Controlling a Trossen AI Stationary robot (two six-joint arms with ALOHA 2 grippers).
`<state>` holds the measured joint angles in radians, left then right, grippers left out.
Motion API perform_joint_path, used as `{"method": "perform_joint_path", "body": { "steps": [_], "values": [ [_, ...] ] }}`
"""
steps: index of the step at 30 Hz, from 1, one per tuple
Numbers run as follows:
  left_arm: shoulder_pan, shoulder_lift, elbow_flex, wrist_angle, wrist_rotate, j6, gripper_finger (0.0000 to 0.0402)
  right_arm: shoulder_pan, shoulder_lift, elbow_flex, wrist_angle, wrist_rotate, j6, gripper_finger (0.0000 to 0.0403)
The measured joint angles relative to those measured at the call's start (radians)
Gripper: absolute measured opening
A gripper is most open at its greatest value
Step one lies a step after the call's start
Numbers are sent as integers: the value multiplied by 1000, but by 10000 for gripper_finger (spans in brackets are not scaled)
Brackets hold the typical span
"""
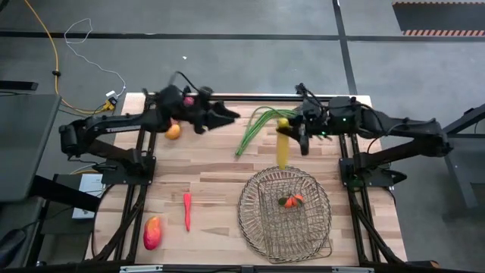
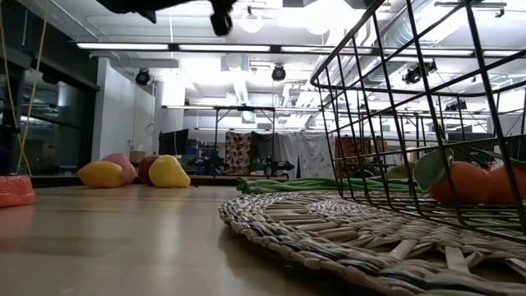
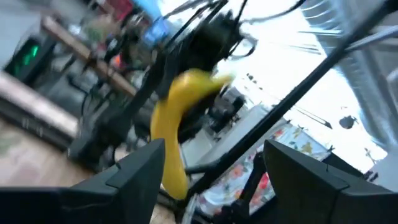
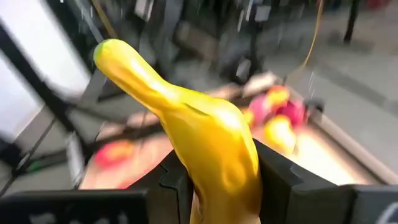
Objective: Build produce basket
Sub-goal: Put the banana into the wire basket
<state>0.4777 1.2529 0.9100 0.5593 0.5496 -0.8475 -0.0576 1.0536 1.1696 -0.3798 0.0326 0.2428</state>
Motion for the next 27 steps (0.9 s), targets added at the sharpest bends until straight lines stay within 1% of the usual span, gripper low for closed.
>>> {"method": "perform_joint_path", "body": {
  "steps": [3, 5, 9, 14, 18, 21, 24, 27],
  "values": [
    [27, -54, 0, 1, -1, 42, 261, 67, 48, 118, -216, -14, 67, 111],
    [36, -82, 0, -1, -7, 71, 260, 120, 89, 172, -323, -37, 115, 112],
    [41, -114, 0, -6, -8, 92, 260, 244, 153, 194, -462, -71, 266, 113],
    [32, -116, 0, -10, -7, 92, 259, 394, 216, 132, -473, -70, 501, 113],
    [32, -115, 0, -19, -8, 92, 259, 473, 274, 104, -467, -66, 719, 113],
    [32, -115, 0, -24, -12, 76, 259, 520, 333, 102, -493, -41, 869, 113],
    [32, -115, 0, -24, -11, 45, 259, 566, 396, 102, -532, -32, 984, 114],
    [32, -115, 0, -25, -7, 53, 259, 596, 455, 102, -544, -24, 1050, 114]
  ]
}}
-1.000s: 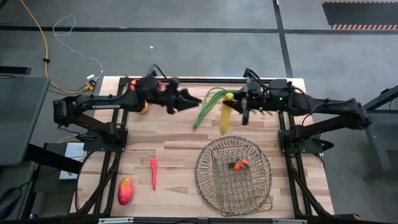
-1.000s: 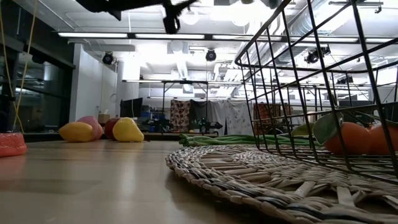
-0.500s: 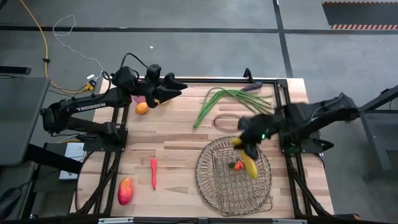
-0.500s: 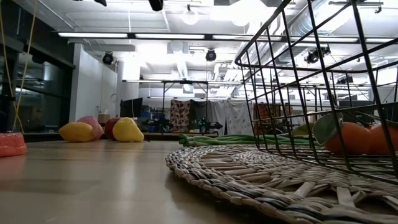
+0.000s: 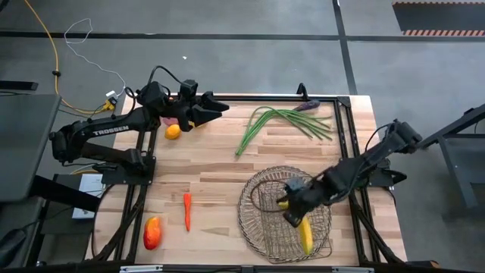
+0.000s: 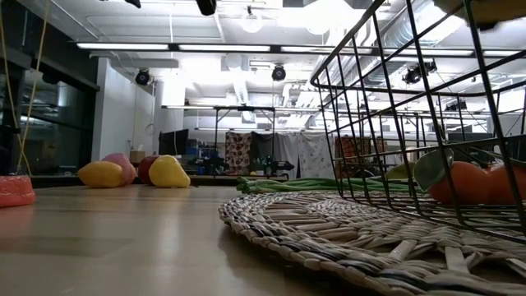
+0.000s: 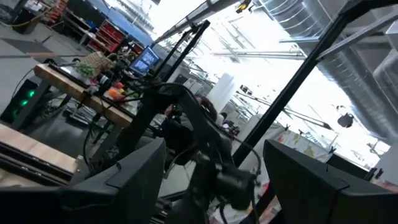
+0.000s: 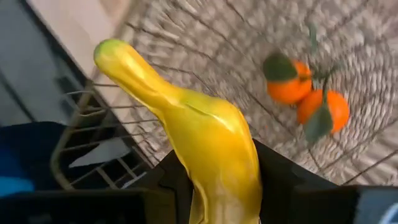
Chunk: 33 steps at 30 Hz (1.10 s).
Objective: Build produce basket
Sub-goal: Put the banana into the wire basket
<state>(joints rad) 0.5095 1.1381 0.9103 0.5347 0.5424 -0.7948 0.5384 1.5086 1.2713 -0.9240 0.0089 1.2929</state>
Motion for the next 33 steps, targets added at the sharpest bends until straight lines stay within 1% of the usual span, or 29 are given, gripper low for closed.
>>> {"method": "perform_joint_path", "body": {
  "steps": [3, 7, 11, 15, 24, 33],
  "values": [
    [1, 0, 0, 0, 0, 22, 259, 4, 43, 0, 8, -4, 56, 114],
    [1, 0, 0, 0, 0, 22, 259, 3, 85, 0, -29, -20, 139, 114],
    [1, 0, 0, 0, 0, 23, 259, 4, 110, 0, -64, -33, 180, 114],
    [1, 0, 0, 1, 0, 29, 259, 4, 124, -1, -108, -55, 231, 114],
    [1, 0, 0, 1, -1, 40, 259, -1, 126, -1, -128, -56, 347, 115],
    [1, 0, 0, 1, -4, 40, 259, -1, 128, -1, -228, -68, 357, 133]
  ]
}}
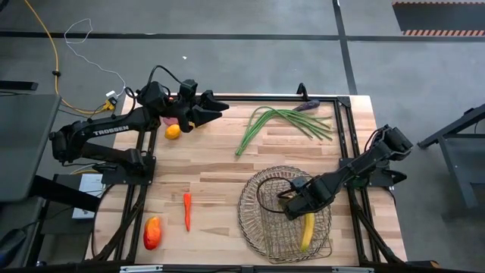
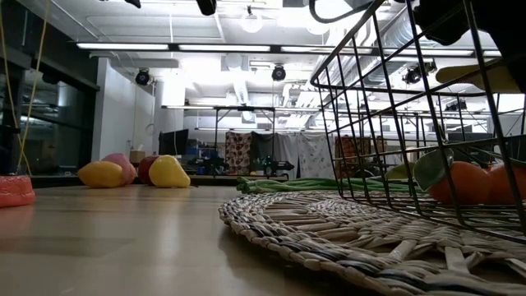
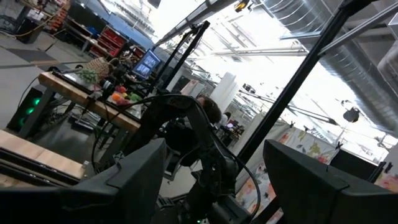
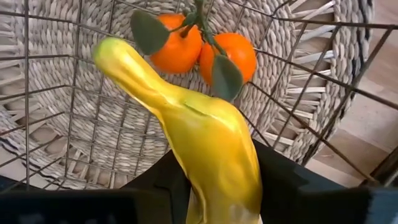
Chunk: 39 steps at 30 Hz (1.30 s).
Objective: Build produce basket
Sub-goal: Put the banana into the wire basket, then put the carrot into the wire basket
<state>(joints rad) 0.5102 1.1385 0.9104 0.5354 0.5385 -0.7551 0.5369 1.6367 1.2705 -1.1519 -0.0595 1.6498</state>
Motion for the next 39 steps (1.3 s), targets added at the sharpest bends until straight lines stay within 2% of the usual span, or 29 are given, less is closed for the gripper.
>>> {"method": "perform_joint_path", "body": {
  "steps": [7, 12, 23, 28, 32, 36, 39],
  "values": [
    [0, 0, 0, 0, 0, 0, 259, 0, 0, -3, 0, 22, -7, 135],
    [0, 0, 0, 0, -9, 0, 259, 0, 0, -41, 18, -4, 10, 141],
    [0, 0, 0, 0, -11, 0, 259, -6, -4, -60, 19, -2, -23, 237],
    [9, 0, 0, 1, -6, 0, 259, -7, -67, -19, 16, 4, -140, 251],
    [32, 0, 0, 1, 8, -40, 259, -7, -177, 30, 50, 74, -243, 252],
    [41, 0, 0, 1, 8, -53, 259, -21, -304, 42, 145, 220, -338, 252],
    [41, 0, 0, 1, 10, -53, 259, -79, -384, 42, 146, 324, -394, 252]
  ]
}}
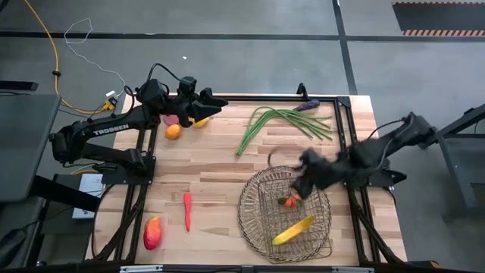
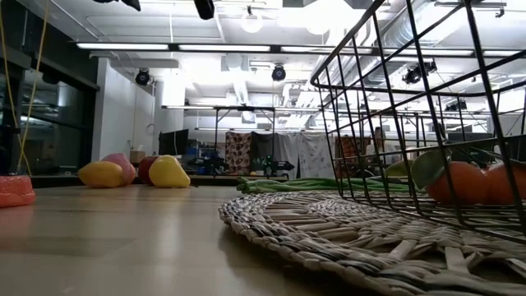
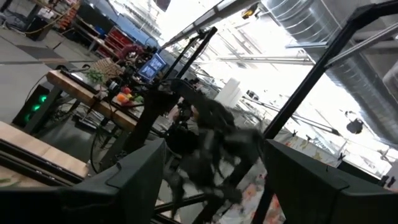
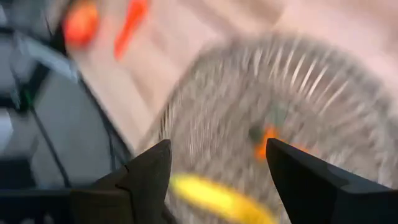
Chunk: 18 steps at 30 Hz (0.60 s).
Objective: Build produce basket
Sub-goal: Put the carrot into the wire basket
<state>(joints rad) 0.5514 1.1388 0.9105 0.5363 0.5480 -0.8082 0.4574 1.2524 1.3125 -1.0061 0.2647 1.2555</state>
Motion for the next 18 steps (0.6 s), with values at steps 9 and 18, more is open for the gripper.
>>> {"method": "perform_joint_path", "body": {
  "steps": [9, 18],
  "values": [
    [0, 0, 0, -1, 74, -27, 259, -243, -213, -165, 12, 7, -272, 252],
    [0, 0, 0, -1, 60, -15, 259, -314, -395, -518, 555, -236, -329, 252]
  ]
}}
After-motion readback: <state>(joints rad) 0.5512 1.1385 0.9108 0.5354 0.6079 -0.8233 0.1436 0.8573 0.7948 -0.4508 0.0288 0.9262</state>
